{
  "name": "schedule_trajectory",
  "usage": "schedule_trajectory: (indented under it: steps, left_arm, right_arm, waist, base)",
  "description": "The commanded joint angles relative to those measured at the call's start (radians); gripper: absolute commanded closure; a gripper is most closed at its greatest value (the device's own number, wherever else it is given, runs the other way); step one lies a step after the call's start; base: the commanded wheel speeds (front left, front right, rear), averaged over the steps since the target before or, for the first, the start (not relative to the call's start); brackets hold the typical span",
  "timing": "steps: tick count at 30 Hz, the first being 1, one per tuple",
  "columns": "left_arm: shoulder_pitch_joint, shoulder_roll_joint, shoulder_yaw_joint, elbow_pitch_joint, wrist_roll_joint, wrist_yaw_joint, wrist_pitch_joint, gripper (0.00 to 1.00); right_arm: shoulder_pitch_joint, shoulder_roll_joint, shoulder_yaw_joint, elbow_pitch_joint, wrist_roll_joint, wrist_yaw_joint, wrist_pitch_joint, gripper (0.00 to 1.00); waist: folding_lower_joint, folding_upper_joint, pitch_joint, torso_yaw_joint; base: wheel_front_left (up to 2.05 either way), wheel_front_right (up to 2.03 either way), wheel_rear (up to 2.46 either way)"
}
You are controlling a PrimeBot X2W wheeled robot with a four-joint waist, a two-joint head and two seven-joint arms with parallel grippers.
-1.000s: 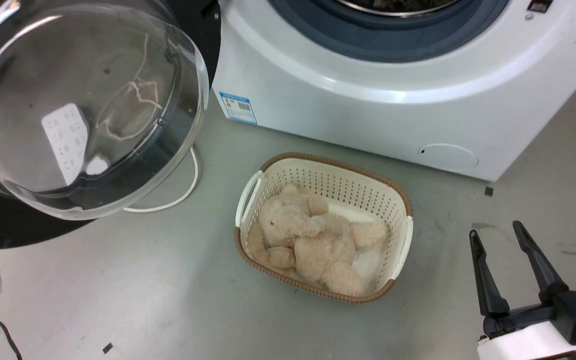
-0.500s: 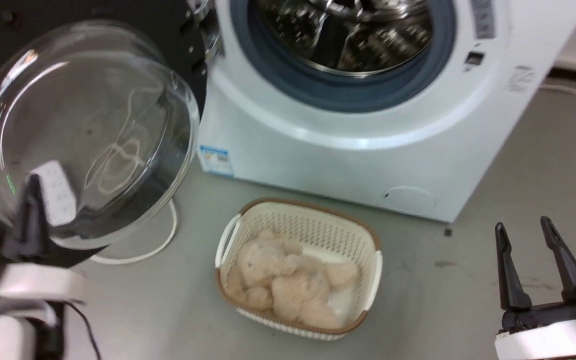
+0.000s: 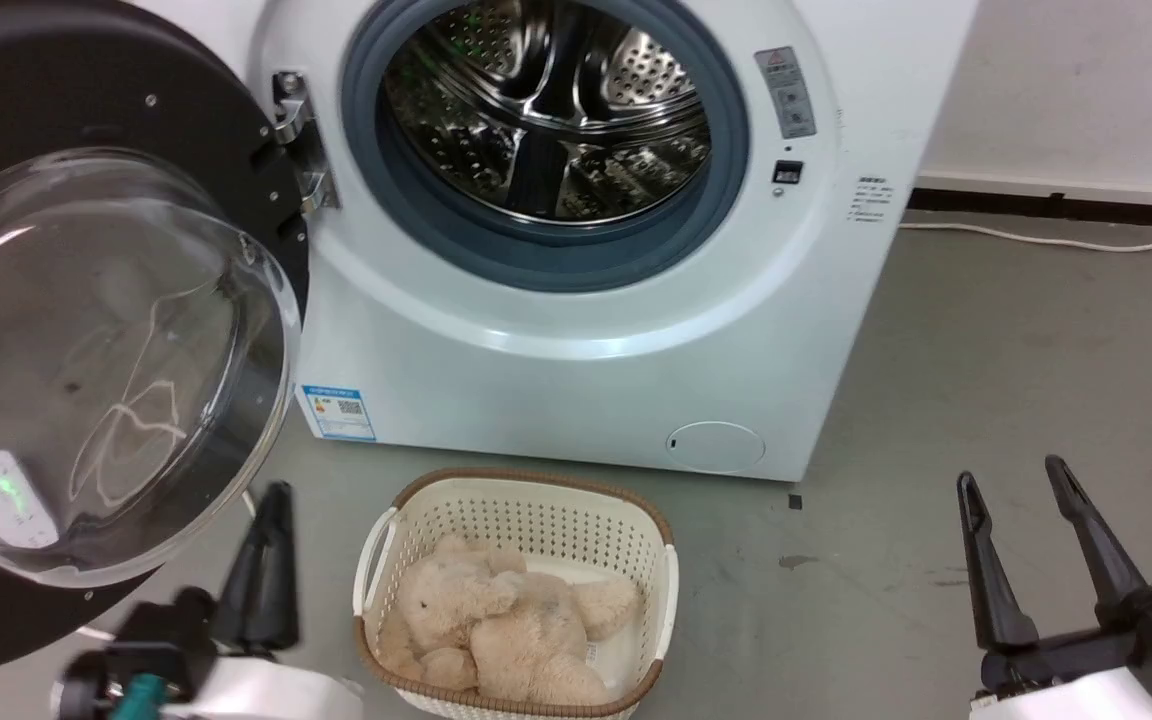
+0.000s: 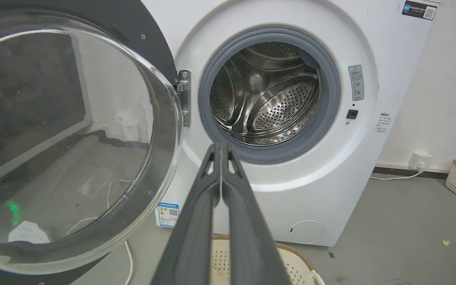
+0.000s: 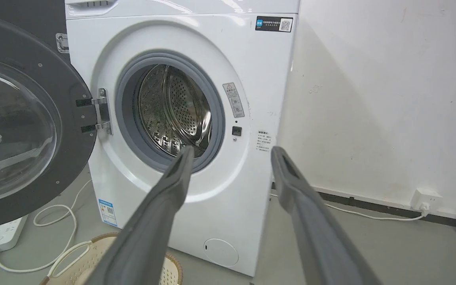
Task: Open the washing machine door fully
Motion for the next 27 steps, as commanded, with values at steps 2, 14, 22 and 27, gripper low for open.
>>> schedule_trajectory:
  steps: [2, 14, 22, 27]
  left_arm:
    - [0.028, -0.016, -0.023, 0.004, 0.018, 0.012, -0.008, 0.0]
    - [0.081, -0.044, -0.111, 0.045, 0.095, 0.016, -0.02, 0.0]
    - [0.077, -0.06, -0.095, 0.046, 0.088, 0.027, -0.023, 0.0]
    - [0.071, -0.064, -0.089, 0.042, 0.09, 0.026, -0.023, 0.0]
  right_arm:
    - [0.023, 0.002, 0.0, 0.003, 0.015, 0.001, -0.005, 0.0]
    - [0.066, 0.002, -0.009, 0.049, 0.007, 0.001, -0.005, 0.0]
    - [0.06, 0.002, -0.011, 0.065, 0.008, 0.001, -0.005, 0.0]
    - [0.059, 0.002, -0.009, 0.068, 0.007, 0.001, -0.005, 0.0]
  waist:
    - [0.0002, 0.0, -0.009, -0.01]
    - [0.0002, 0.0, -0.009, -0.042]
    - [0.0002, 0.0, -0.007, -0.053]
    - [0.0002, 0.0, -0.007, -0.049]
  base:
    - [0.0, 0.0, 0.0]
    - [0.0, 0.0, 0.0]
    - [0.0, 0.0, 0.0]
    - [0.0, 0.0, 0.0]
